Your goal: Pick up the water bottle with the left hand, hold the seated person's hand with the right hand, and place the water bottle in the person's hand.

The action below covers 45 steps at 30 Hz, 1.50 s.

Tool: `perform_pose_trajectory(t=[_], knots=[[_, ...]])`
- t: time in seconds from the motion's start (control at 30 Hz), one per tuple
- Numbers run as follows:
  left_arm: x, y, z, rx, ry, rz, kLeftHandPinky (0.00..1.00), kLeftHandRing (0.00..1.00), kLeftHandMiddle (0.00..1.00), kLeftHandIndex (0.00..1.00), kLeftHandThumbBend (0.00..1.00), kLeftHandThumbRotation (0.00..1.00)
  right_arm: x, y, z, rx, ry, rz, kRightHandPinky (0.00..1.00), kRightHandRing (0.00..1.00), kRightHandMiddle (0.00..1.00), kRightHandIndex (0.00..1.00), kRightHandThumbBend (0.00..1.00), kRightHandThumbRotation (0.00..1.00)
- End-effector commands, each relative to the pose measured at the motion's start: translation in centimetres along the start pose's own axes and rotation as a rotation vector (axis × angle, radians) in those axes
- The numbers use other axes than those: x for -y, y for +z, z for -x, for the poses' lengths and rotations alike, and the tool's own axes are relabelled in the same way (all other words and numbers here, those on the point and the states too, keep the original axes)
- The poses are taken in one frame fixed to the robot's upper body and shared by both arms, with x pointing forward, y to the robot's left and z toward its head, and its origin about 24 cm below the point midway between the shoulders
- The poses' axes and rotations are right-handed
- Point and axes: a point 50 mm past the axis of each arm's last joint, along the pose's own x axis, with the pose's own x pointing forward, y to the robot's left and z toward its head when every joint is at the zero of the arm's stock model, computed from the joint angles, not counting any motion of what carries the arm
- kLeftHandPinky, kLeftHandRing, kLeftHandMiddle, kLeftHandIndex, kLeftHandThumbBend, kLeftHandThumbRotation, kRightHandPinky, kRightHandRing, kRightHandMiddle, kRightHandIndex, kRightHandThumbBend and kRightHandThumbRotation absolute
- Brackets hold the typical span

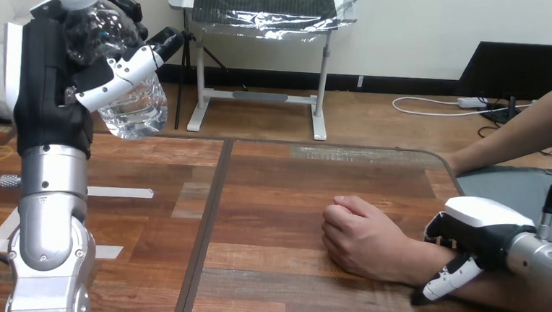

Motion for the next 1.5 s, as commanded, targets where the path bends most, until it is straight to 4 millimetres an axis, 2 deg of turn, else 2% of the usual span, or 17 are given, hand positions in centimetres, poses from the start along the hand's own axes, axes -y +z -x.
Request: perform_pose_trajectory(t=[0.0, 0.27, 0.57, 0.7, 1.0, 1.47], knots=[[0.1, 1.9, -1.2, 0.096, 0.003, 0.013, 0.27, 0.34, 0.39, 0.40, 0.61, 0.00, -2.6, 0.4, -0.7, -0.025, 0.106, -0.003, 0.25, 0.34, 0.45, 0.50, 0.88, 0.41], [0.1, 1.9, -1.2, 0.097, -0.001, 0.012, 0.27, 0.34, 0.39, 0.41, 0.61, 0.00, -3.0, 0.9, -1.2, -0.029, 0.139, -0.005, 0.29, 0.38, 0.48, 0.50, 0.90, 0.43], [0.0, 1.9, -1.2, 0.102, 0.002, 0.005, 0.27, 0.34, 0.40, 0.41, 0.63, 0.00, -3.5, 1.5, -1.5, -0.035, 0.182, -0.014, 0.28, 0.38, 0.47, 0.53, 0.99, 0.45], [0.0, 1.9, -1.2, 0.105, 0.000, 0.006, 0.27, 0.34, 0.39, 0.41, 0.63, 0.00, -3.6, 1.7, -1.6, -0.049, 0.211, -0.024, 0.32, 0.42, 0.51, 0.60, 1.00, 0.43], [-0.1, 2.0, -1.3, 0.102, 0.007, 0.012, 0.27, 0.34, 0.39, 0.41, 0.63, 0.00, -3.8, 2.1, -1.9, -0.074, 0.243, -0.055, 0.36, 0.48, 0.56, 0.68, 1.00, 0.38], [-0.2, 2.1, -1.3, 0.104, 0.015, 0.030, 0.26, 0.33, 0.39, 0.40, 0.63, 0.00, -4.0, 2.5, -2.0, -0.073, 0.268, -0.094, 0.42, 0.53, 0.61, 0.67, 1.00, 0.27]])
